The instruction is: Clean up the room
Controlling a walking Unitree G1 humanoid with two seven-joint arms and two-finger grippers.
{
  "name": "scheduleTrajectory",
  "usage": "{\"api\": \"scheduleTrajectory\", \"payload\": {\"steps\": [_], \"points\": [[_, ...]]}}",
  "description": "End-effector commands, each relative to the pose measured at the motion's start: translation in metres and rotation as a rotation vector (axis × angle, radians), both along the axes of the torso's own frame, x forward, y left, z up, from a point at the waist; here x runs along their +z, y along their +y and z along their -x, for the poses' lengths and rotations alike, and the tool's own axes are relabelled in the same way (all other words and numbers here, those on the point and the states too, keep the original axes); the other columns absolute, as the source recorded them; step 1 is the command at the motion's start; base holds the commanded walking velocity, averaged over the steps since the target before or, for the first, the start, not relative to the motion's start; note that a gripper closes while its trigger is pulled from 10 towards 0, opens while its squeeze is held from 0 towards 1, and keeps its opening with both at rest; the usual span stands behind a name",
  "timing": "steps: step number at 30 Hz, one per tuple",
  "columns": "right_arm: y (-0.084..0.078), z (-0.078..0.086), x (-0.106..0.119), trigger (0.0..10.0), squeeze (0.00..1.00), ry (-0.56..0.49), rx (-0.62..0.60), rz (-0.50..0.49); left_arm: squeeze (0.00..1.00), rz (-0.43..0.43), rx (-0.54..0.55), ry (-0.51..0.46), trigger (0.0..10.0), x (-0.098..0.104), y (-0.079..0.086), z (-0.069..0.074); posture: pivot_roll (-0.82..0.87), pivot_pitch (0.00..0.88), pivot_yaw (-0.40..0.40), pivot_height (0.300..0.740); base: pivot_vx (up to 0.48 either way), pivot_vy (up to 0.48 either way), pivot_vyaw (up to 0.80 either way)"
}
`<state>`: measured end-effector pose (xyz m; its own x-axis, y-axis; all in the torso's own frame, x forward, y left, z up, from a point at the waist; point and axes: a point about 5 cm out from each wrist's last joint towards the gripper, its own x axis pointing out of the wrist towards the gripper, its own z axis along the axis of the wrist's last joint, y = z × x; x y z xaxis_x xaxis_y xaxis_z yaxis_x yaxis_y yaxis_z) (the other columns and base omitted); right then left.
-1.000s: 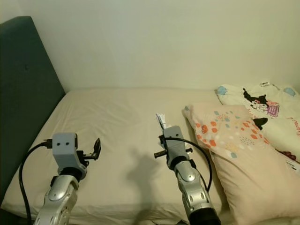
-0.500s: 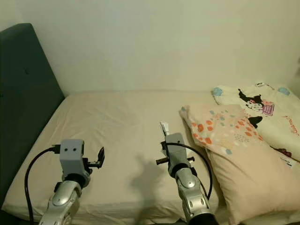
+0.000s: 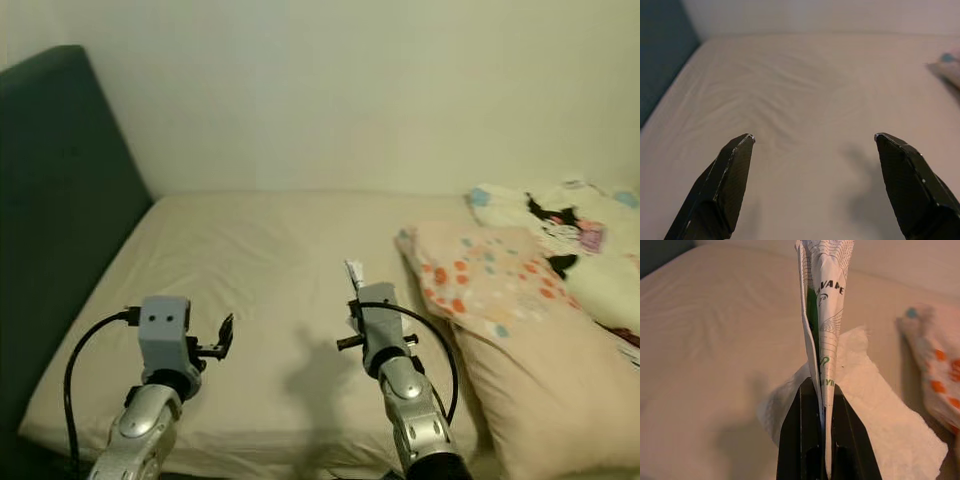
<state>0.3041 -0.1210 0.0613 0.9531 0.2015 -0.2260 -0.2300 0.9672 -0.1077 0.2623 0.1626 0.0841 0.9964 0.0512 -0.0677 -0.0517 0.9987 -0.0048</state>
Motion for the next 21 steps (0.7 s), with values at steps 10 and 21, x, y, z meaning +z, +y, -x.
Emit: {"api": "scheduleTrajectory", "payload": {"steps": [10,21], "points": [[0.0072,-0.0004,-0.0029,10.0,0.0,0.034,0.019,-0.041,0.0,-0.012,-0.005,0.016,10.0,-0.0002,0.0023,0.0008,-0.01,0.069,-0.046,0.74,0.0,0.0,0.8],[0.0076,-0.0001,-0.002,10.0,0.0,0.03,0.027,-0.034,0.0,-0.007,0.001,0.015,10.0,0.0005,0.0035,0.0013,-0.01,0.075,-0.046,0.74,0.0,0.0,0.8]]}}
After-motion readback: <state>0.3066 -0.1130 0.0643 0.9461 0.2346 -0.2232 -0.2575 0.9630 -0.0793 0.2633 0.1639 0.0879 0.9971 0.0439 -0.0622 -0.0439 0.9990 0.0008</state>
